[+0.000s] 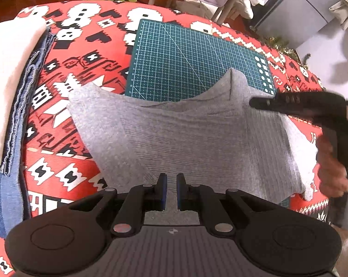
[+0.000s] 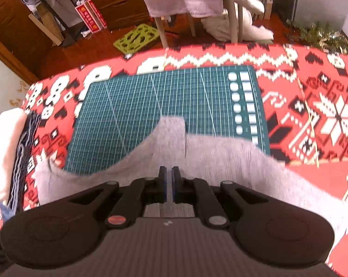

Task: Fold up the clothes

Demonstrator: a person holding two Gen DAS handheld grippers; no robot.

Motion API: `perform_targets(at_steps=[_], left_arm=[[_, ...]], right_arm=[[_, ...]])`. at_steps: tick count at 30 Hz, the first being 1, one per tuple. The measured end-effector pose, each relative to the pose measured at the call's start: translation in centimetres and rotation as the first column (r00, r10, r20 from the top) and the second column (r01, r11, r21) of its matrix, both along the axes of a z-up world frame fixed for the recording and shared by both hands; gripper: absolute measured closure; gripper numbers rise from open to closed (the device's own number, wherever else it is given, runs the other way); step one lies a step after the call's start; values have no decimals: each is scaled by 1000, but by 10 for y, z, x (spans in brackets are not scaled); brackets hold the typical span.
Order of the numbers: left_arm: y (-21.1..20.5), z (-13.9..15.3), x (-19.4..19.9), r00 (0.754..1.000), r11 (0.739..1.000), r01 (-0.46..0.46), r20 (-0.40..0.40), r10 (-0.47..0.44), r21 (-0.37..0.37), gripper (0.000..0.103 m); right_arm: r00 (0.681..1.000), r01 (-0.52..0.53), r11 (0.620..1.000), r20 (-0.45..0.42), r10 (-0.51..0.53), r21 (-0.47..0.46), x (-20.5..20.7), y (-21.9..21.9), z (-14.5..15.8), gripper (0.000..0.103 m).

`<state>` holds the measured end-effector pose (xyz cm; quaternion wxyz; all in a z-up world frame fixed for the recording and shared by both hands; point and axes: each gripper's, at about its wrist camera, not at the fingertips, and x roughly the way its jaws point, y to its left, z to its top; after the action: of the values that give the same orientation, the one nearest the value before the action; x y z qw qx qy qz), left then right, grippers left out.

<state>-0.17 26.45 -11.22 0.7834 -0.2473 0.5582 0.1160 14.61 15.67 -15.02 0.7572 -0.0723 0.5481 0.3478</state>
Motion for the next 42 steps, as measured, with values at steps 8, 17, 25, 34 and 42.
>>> perform_targets(at_steps=[8, 17, 25, 34, 42], left_arm=[[0, 3, -9, 1000, 1000, -8, 0, 8, 7, 96], [4, 3, -20, 999, 999, -34, 1, 34, -2, 96], [9, 4, -24, 999, 999, -51, 11, 51, -13, 96], [17, 5, -31, 999, 999, -52, 6, 52, 15, 86], [7, 8, -25, 999, 996, -21, 29, 18, 91, 38]], right_arm=[[1000, -1, 1000, 22, 1, -23, 7, 14, -17, 101], [999, -39, 999, 35, 38, 14, 1, 17, 8, 98], [978, -206, 978, 20, 207, -38, -47, 57, -8, 98], [990, -124, 992, 62, 125, -21, -32, 49, 9, 91], [990, -106, 990, 82, 114, -98, -56, -9, 27, 34]])
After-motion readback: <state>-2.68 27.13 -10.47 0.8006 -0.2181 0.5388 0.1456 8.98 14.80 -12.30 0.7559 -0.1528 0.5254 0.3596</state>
